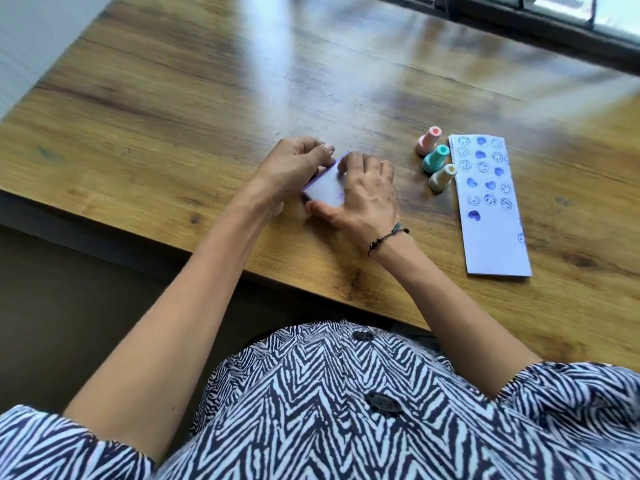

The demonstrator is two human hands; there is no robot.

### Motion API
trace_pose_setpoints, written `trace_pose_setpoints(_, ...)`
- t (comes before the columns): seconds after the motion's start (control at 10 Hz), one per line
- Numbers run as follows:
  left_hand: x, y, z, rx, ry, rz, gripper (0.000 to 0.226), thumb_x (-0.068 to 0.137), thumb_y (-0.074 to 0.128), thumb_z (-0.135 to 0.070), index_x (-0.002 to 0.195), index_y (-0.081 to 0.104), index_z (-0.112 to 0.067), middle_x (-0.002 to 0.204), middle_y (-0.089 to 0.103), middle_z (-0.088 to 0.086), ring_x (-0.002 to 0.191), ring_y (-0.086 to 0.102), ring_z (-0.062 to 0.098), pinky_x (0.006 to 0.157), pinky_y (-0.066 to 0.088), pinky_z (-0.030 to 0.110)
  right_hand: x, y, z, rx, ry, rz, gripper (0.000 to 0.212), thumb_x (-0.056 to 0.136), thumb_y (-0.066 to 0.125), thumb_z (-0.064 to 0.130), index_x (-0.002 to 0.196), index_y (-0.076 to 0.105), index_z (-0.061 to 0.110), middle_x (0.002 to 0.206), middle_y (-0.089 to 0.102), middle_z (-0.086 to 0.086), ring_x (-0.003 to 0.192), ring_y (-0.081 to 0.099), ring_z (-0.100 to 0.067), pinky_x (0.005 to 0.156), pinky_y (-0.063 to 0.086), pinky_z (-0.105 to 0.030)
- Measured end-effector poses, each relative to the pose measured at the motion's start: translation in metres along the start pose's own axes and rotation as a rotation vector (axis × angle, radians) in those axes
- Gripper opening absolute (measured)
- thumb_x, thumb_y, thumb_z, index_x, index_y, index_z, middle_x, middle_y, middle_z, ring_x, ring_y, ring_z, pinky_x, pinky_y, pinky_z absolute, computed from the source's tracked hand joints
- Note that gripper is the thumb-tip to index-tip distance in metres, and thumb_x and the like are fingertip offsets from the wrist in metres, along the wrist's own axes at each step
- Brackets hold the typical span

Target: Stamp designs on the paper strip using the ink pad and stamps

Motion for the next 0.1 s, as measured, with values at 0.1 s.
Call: trace_pose_setpoints(0.1, 0.0045, 0.0040, -0.0039, 0.070, -0.019, 0.028, 0.015, 0.093, 0.047, -0.022, 0.091, 0.059, -0.015, 0.086, 0.058, 0.008, 0.066, 0.056, 0.011, 0.062, 0.043, 0.023, 0.0010, -0.0194, 0.0005, 0.060, -0.028, -0.019, 0.083, 0.065, 0.069, 0.058, 0.127, 0.035, 0.015, 0.127, 0.048, -0.013, 0.115, 0.042, -0.033, 0.099, 0.039, -0.043)
Point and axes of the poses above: each hand's wrist, its own x-axis towards the middle knuckle, its own y-axis out of the palm, z = x × y, the point moved 6 cm from there along x, towards the middle knuckle
